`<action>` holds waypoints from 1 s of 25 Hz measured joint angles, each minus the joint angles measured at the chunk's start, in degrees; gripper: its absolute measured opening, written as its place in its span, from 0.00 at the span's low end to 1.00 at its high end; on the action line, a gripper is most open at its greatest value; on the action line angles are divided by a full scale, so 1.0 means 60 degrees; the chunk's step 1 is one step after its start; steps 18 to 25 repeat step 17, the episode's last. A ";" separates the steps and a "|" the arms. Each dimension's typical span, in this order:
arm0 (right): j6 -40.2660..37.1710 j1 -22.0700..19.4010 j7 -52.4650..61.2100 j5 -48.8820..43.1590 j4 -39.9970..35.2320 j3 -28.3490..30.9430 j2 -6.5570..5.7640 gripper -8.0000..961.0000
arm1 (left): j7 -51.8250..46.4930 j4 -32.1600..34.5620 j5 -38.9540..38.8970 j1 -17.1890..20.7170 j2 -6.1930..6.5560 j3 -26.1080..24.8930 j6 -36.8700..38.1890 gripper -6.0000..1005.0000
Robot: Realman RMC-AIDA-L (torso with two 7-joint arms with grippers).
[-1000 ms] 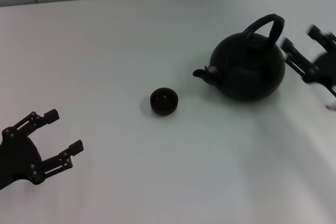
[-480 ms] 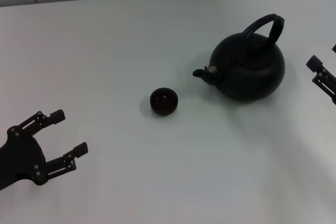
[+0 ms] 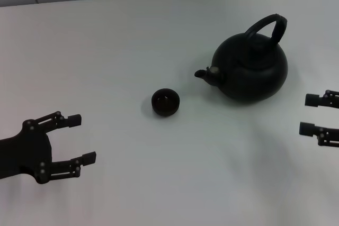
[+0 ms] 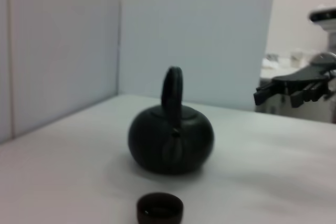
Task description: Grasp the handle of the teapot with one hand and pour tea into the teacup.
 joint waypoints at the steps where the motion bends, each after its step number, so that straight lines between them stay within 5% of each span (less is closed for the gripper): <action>1: -0.0028 0.0115 0.0058 -0.0286 -0.0247 -0.0022 0.0008 0.77 | -0.0390 0.0311 0.0205 -0.0163 0.0026 0.0200 0.0009 0.86; 25: 0.0079 0.0393 0.0049 -0.0669 -0.0486 -0.0280 0.0016 0.77 | -0.1095 0.0823 0.0601 -0.0455 -0.0021 0.0219 0.0075 0.86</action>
